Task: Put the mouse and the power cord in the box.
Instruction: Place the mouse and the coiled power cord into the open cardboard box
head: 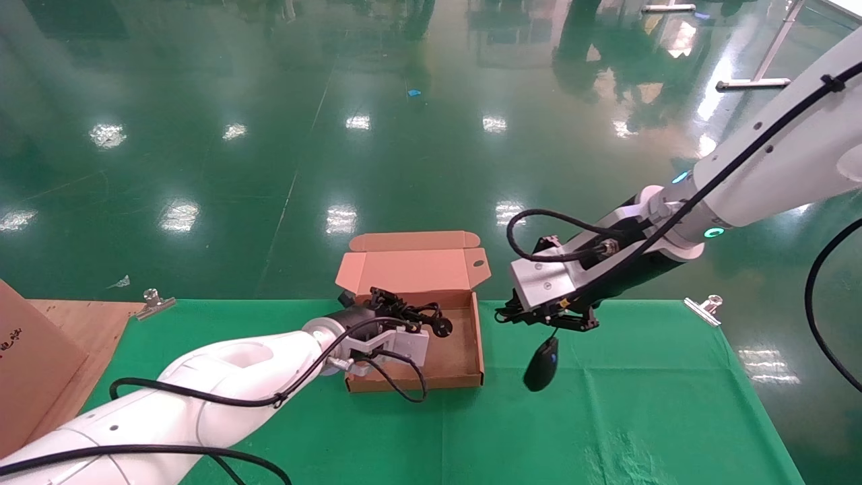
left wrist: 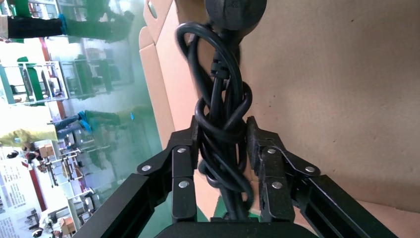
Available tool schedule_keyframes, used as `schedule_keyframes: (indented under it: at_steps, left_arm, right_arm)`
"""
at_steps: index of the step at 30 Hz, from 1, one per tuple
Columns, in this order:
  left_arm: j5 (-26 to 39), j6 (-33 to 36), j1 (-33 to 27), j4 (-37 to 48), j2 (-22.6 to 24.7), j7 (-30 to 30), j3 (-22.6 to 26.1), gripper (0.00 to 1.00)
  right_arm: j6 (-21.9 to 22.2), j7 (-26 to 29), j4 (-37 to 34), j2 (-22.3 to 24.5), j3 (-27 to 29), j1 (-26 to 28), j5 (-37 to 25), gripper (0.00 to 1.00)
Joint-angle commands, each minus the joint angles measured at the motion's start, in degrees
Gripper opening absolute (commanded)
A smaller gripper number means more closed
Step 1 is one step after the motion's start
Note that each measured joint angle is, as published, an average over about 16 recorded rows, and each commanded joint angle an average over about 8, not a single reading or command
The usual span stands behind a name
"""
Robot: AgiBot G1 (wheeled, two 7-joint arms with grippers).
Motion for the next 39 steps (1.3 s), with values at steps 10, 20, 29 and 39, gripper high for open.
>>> schedule_keyframes:
  at_steps: [10, 20, 29, 39]
  left_arm:
    - [-3.7, 2.5, -2.4, -2.7, -0.7, -1.6, 2.7, 1.00]
    - [-15.9, 9.6, -4.9, -16.8, -12.6, 5.1, -1.1, 1.00]
    - [-21.3, 10.1, -3.8, -28.3, -27.1, 9.6, -4.4, 1.00]
    - [-28.2, 9.6, -1.4, -38.0, -41.1, 8.4, -8.0, 1.00]
  right_arm:
    - [-0.2, 1.1, 0.5, -1.9, -0.1, 0.5, 0.1, 0.00]
    - [1.3, 2.3, 1.2, -6.0, -0.2, 2.1, 0.5, 0.00]
    - [7.2, 7.5, 9.1, -7.6, -4.0, 0.2, 3.3, 0.00]
    - [27.4, 12.6, 18.7, -8.0, -12.5, -4.9, 5.2, 0.00]
